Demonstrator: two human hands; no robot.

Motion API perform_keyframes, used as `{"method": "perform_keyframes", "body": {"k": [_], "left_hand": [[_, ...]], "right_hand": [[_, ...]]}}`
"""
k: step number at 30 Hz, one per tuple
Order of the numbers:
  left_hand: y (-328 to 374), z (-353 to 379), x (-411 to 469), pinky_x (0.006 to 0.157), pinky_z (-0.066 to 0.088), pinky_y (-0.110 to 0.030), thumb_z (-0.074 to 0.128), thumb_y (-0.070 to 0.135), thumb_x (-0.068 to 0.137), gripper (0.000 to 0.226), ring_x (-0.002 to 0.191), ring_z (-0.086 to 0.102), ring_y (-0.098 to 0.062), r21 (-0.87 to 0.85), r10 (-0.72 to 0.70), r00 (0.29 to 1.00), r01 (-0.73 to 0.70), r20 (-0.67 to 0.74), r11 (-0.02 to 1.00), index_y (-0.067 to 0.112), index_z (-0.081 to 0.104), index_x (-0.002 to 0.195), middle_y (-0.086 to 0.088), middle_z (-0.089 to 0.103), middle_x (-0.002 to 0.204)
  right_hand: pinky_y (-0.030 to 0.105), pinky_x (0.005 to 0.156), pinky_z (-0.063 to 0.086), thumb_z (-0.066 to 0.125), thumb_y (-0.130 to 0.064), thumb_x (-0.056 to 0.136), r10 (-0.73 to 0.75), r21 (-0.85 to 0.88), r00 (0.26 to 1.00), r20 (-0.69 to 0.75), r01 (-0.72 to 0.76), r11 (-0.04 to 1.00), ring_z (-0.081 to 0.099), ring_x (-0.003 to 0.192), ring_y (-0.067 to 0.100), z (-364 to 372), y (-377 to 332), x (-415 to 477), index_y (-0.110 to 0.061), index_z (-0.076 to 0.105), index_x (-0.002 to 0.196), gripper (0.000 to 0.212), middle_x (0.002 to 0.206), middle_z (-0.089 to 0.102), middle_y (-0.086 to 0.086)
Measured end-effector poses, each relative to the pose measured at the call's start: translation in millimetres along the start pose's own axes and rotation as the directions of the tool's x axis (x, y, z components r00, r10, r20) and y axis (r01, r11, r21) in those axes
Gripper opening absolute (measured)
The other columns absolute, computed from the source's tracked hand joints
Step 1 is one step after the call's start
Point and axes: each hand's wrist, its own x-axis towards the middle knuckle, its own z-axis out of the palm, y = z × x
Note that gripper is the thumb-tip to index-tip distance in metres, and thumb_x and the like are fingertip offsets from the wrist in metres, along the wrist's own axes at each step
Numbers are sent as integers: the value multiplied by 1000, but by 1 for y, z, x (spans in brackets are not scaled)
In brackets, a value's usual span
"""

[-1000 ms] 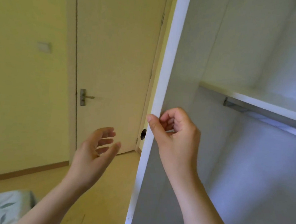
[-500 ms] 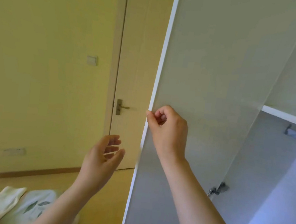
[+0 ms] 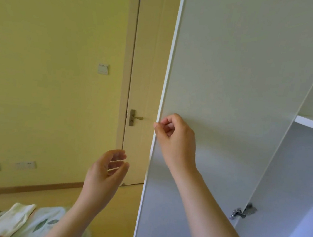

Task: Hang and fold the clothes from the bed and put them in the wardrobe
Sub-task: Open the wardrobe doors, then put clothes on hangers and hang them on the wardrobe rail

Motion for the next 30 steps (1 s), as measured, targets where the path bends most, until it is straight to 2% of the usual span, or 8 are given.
{"method": "perform_keyframes", "body": {"k": [3, 6, 10, 16, 21, 23, 26, 30], "left_hand": [[4, -5, -6, 70, 47, -14, 64, 18, 90, 23, 95, 65, 1, -25, -11, 1000, 10, -21, 1000, 29, 63, 110, 15, 69, 103], [9, -9, -16, 75, 49, -23, 64, 17, 89, 23, 91, 66, 3, -64, -37, 999, 34, -39, 997, 28, 65, 110, 14, 71, 103], [9, -6, -36, 74, 50, -20, 66, 16, 89, 24, 87, 66, 5, -51, -54, 998, 52, -34, 997, 25, 65, 110, 12, 72, 101], [-15, -17, -70, 70, 53, -25, 67, 16, 88, 25, 90, 67, 2, -62, -152, 984, 146, -89, 987, 32, 64, 108, 16, 73, 97], [-40, -52, -63, 76, 54, -29, 68, 16, 87, 23, 89, 69, -2, -54, -191, 970, 185, -153, 981, 31, 66, 104, 18, 73, 96], [-50, -69, -47, 75, 53, -26, 67, 16, 87, 21, 89, 69, -3, -54, -180, 966, 173, -186, 983, 29, 66, 104, 14, 73, 97], [-74, -98, -27, 63, 53, -18, 66, 16, 89, 19, 91, 69, -5, -60, -191, 954, 182, -232, 981, 28, 66, 104, 8, 73, 98], [-113, -144, -5, 70, 52, -20, 66, 16, 89, 20, 91, 69, -4, -65, -239, 925, 230, -295, 971, 29, 65, 104, 8, 73, 99]], "right_hand": [[23, 67, 51, 65, -19, 90, 51, 86, 998, 26, -53, 995, 59, 73, 7, -13, 5, -21, -20, 61, 88, 4, 77, 62, -13], [15, 65, 50, 62, -14, 90, 90, 166, 995, 34, -95, 982, 60, 75, 3, -21, 6, -42, -22, 63, 86, 9, 78, 64, -14], [9, 65, 46, 63, -13, 91, 117, 253, 986, 117, -144, 957, 62, 75, 1, -25, 8, -70, -26, 64, 87, 14, 78, 65, -14], [8, 67, 47, 64, -15, 91, 135, 288, 950, 282, -219, 932, 63, 77, 3, -6, 20, -109, -28, 64, 87, 13, 81, 66, -13], [7, 66, 45, 63, -14, 91, 153, 304, 918, 367, -274, 912, 61, 77, 3, 39, 18, -123, -30, 63, 85, 17, 81, 67, -11], [11, 66, 47, 62, -13, 91, 144, 313, 911, 387, -277, 908, 62, 77, 6, 62, 14, -111, -29, 63, 85, 16, 81, 67, -9], [19, 70, 52, 62, -14, 92, 114, 317, 893, 436, -271, 909, 63, 78, 9, 107, 6, -98, -28, 63, 86, 15, 82, 67, -8], [22, 74, 53, 62, -14, 92, 87, 328, 850, 520, -292, 899, 64, 81, 13, 180, -12, -90, -28, 63, 87, 15, 84, 68, -6]]}}
